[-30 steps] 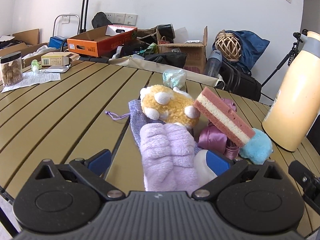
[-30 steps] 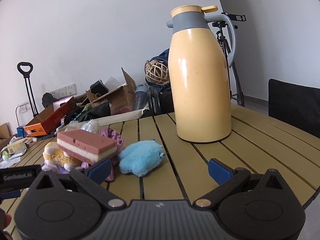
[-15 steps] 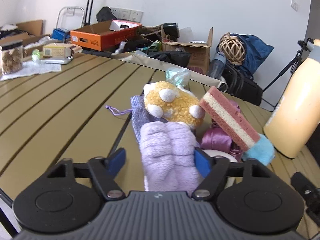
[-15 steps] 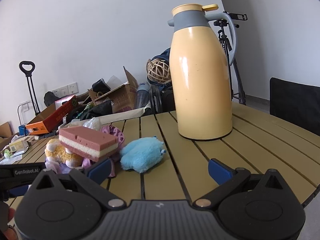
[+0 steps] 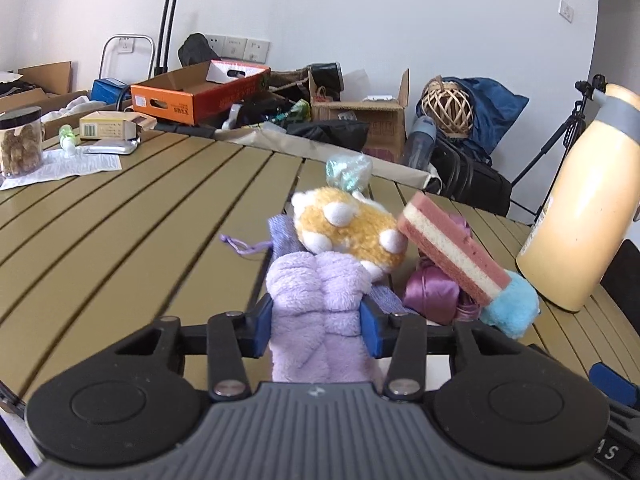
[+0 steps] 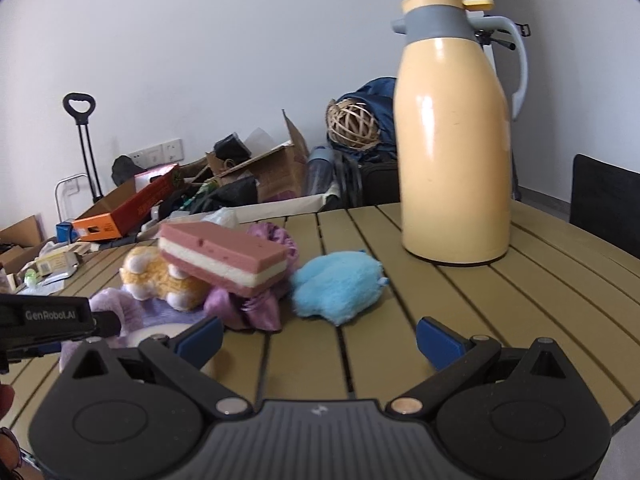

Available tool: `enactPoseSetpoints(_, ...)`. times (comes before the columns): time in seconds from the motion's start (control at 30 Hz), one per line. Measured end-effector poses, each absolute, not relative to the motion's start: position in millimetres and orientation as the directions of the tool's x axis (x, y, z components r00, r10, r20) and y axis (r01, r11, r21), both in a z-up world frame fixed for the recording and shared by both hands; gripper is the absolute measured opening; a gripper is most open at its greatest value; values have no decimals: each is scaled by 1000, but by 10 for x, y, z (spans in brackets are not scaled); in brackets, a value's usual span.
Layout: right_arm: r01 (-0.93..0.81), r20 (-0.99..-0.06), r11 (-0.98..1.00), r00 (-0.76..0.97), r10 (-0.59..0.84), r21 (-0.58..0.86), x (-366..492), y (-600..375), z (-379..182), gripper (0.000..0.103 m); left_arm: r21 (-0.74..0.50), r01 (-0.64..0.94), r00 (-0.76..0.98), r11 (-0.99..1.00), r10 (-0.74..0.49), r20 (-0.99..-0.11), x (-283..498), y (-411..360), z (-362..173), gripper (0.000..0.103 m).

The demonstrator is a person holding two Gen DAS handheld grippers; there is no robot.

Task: Collect trash
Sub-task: 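Close the left gripper on the lilac towel while the right grips the white round sponge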

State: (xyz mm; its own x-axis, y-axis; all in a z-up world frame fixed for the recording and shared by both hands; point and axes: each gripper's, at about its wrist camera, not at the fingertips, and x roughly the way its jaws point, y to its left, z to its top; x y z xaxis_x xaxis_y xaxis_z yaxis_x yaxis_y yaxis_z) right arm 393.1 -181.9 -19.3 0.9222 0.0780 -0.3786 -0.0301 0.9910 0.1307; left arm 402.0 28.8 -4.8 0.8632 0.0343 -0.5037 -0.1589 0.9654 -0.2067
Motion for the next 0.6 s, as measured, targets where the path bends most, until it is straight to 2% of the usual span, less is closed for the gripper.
enactPoseSetpoints(0.27,-95,-378,985,915,143,142,3927,-1490,-168,103,-182,-181,877,967,74,-475,3868,515,87,41)
enactPoseSetpoints(0.6,-135,-404,983,898,174,123,3982,-1006,-241,103,-178,-195,883,964,94,-459,3691,921,149,30)
